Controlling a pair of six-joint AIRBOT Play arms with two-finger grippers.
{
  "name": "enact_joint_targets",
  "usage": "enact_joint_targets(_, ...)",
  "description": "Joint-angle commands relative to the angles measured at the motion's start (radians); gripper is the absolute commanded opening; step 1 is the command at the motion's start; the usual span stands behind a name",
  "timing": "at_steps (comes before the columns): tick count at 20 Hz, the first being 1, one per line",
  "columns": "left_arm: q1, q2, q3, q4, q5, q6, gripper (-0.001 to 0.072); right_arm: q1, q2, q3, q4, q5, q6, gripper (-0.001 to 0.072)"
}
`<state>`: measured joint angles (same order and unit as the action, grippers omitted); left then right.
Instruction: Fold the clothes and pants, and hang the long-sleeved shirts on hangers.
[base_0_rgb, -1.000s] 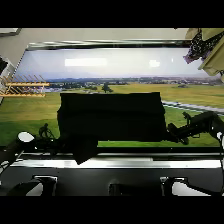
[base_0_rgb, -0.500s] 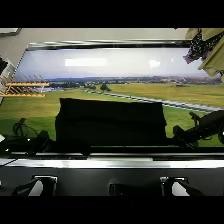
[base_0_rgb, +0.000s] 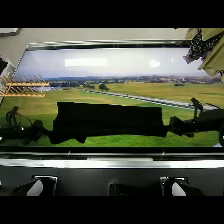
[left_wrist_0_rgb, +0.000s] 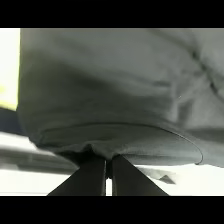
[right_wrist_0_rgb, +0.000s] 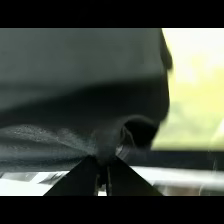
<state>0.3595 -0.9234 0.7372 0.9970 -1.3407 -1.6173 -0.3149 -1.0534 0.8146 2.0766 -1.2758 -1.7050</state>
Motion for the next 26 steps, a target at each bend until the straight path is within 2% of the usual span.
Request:
enact_joint_targets(1, -0.057, -0.213, 0.172, 0.003, 0.029, 0.048, 0.0012, 0.078, -0.093, 0.024, -0.052, 0.208, 0.022, 0.0027)
enact_joint_targets(6, -0.199, -0.536, 0.488, 0.059, 0.032, 0.054, 0.0013, 0.078, -0.272, 0.135, -0.018, 0.265, -0.016, 0.0027)
enact_joint_targets(12, -0.24, -0.794, 0.781, 0.058, 0.021, -0.019, 0.0013, 0.078, -0.459, 0.323, 0.01, 0.272, -0.047, 0.003)
enact_joint_targets(14, -0.251, -0.849, 0.813, 0.058, 0.022, -0.033, 0.0014, 0.078, -0.503, 0.327, 0.022, 0.288, -0.047, 0.008)
enact_joint_targets(15, -0.257, -0.87, 0.818, 0.058, 0.023, -0.033, 0.0014, 0.079, -0.523, 0.327, 0.027, 0.293, -0.051, 0.0081)
enact_joint_targets(16, -0.264, -0.887, 0.818, 0.057, 0.023, -0.033, 0.0019, 0.078, -0.541, 0.327, 0.035, 0.295, -0.05, 0.0135)
enact_joint_targets(17, -0.268, -0.896, 0.818, 0.058, 0.025, -0.033, 0.0047, 0.078, -0.554, 0.327, 0.05, 0.293, -0.05, 0.0287)
enact_joint_targets(18, -0.268, -0.895, 0.819, 0.058, 0.029, -0.033, 0.0179, 0.078, -0.555, 0.327, 0.064, 0.282, -0.05, 0.0429)
enact_joint_targets(19, -0.267, -0.889, 0.827, 0.059, 0.028, -0.033, 0.0287, 0.073, -0.55, 0.341, 0.064, 0.25, -0.052, 0.0513)
enact_joint_targets(21, -0.256, -0.866, 0.869, 0.06, 0.005, -0.034, 0.0303, 0.037, -0.526, 0.389, 0.059, 0.162, -0.061, 0.0559)
enact_joint_targets(23, -0.249, -0.827, 0.92, 0.067, -0.03, -0.033, 0.0304, -0.026, -0.492, 0.409, 0.061, 0.113, -0.069, 0.0568)
enact_joint_targets(24, -0.249, -0.804, 0.944, 0.084, -0.047, -0.034, 0.0364, -0.059, -0.486, 0.409, 0.061, 0.09, -0.071, 0.0614)
enact_joint_targets(26, -0.256, -0.754, 0.969, 0.138, -0.063, -0.038, 0.0687, -0.112, -0.495, 0.407, 0.07, 0.035, -0.1, 0.0622)
